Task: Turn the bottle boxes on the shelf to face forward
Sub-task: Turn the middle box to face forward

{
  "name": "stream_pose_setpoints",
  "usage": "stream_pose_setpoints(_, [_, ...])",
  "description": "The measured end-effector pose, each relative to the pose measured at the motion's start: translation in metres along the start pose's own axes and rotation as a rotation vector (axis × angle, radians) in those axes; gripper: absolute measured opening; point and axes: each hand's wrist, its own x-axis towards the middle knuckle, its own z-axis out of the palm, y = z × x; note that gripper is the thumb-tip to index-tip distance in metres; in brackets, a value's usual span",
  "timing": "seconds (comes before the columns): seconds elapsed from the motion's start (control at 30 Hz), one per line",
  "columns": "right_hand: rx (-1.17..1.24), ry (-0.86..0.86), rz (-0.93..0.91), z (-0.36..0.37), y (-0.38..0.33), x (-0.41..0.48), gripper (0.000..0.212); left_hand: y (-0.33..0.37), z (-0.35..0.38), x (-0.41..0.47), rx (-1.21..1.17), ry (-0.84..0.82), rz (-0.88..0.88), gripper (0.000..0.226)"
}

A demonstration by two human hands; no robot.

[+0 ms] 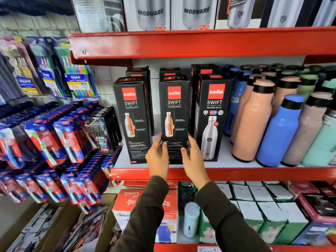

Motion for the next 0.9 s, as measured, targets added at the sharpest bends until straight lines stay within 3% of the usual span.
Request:
stream_pose_setpoints(0.2, [-0.002,0.031,-0.022,-0.001,-0.005,0.0,0.057,-0.003,-0.01,0.007,-0.064,-0.032,-0.014,0.038])
stream_pose_setpoints(0.43, [-0.053,0.068,-0.067,-0.003,-0.011,0.006,0.084,0.011,-0.01,-0.005,-0.274,0.05,-0.021,0.022])
stream_pose_setpoints(0.63, [-0.006,0.072,-0.032,0.004,-0.01,0.008,0.098,0.011,-0.013,-0.011,-0.337,0.063,-0.054,0.034])
stream_pose_setpoints(0.9, [0.01,0.121,-0.074,0.003,-0.017,0.011,0.093,0.007,-0.017,-0.009,-0.26,0.031,0.028,0.033])
